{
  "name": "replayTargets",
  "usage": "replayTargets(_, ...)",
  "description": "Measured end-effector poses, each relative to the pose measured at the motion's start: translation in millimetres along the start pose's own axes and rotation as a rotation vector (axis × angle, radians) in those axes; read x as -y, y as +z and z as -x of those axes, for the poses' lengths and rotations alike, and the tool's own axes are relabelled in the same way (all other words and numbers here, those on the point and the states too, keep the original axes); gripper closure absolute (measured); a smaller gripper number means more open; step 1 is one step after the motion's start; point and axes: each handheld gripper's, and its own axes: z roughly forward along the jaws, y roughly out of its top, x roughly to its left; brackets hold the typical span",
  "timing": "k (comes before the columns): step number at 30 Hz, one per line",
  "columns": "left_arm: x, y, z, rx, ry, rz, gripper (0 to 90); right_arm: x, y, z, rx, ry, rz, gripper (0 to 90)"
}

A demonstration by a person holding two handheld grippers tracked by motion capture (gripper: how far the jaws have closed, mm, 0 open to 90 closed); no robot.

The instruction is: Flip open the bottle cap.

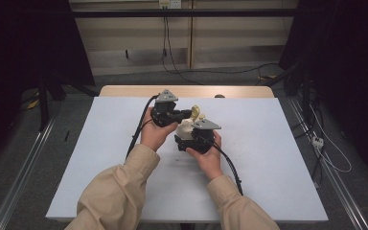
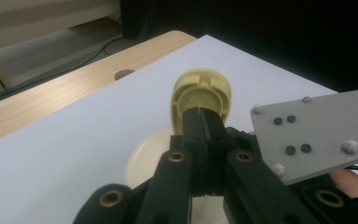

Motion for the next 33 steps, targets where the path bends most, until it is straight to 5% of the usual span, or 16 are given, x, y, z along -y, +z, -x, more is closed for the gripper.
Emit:
replayTargets(20,-0.6,-0.2,-0.8,0.0,-0.016,0.01,88.8,0.1,-0.2,-0.4,0.003,0.003,0.001,3.0)
replayTargets(33,-1.1,-2.6,0.5,-0.023,-0.027,-0.004,61.5,-0.3,-5.8,1.2,-0.013,0.036,-0.025,1.2)
